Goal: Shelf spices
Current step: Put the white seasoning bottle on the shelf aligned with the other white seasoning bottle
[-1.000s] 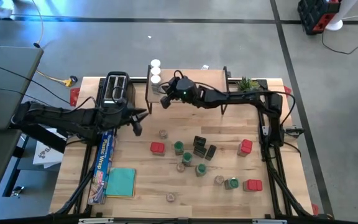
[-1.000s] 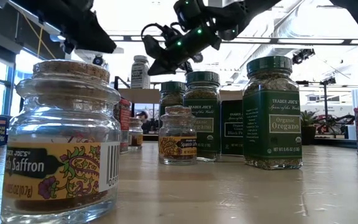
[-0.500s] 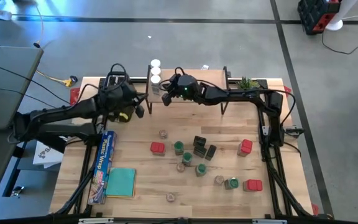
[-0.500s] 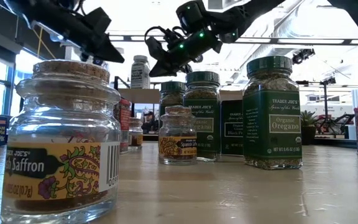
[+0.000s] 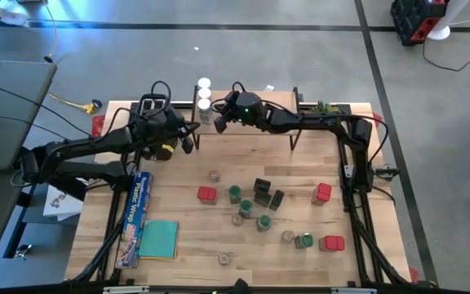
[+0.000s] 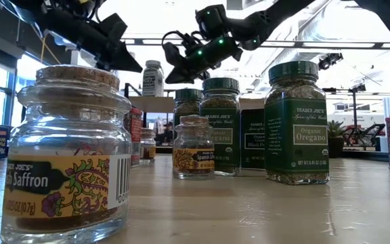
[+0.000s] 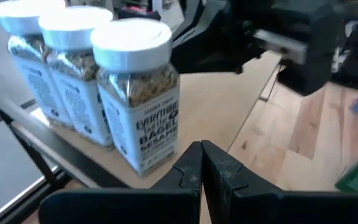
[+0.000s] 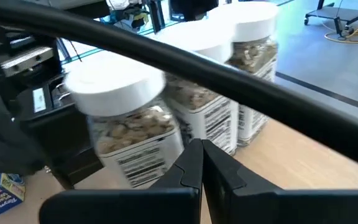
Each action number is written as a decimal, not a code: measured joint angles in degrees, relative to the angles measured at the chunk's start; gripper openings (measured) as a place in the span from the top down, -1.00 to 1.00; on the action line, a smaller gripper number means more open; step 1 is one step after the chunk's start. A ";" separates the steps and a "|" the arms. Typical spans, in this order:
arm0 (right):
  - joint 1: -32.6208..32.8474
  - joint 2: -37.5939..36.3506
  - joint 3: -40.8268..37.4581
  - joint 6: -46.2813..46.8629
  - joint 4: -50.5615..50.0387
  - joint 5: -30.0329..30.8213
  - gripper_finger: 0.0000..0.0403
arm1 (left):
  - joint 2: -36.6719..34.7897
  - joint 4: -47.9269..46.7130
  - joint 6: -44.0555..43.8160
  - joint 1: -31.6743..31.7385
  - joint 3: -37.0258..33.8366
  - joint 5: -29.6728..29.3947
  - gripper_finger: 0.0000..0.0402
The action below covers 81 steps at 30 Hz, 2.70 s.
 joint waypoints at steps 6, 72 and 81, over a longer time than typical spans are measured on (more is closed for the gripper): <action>0.04 -0.02 0.00 -0.15 0.66 0.49 1.00 | -0.25 0.49 -1.49 -0.06 0.00 0.38 1.00; 0.85 1.11 -0.04 3.89 1.28 -2.73 1.00 | 5.75 5.95 -1.11 7.64 -0.02 1.75 1.00; 1.53 1.07 -0.04 3.59 0.96 -2.51 1.00 | 5.73 6.00 -0.54 7.64 -0.04 -0.14 1.00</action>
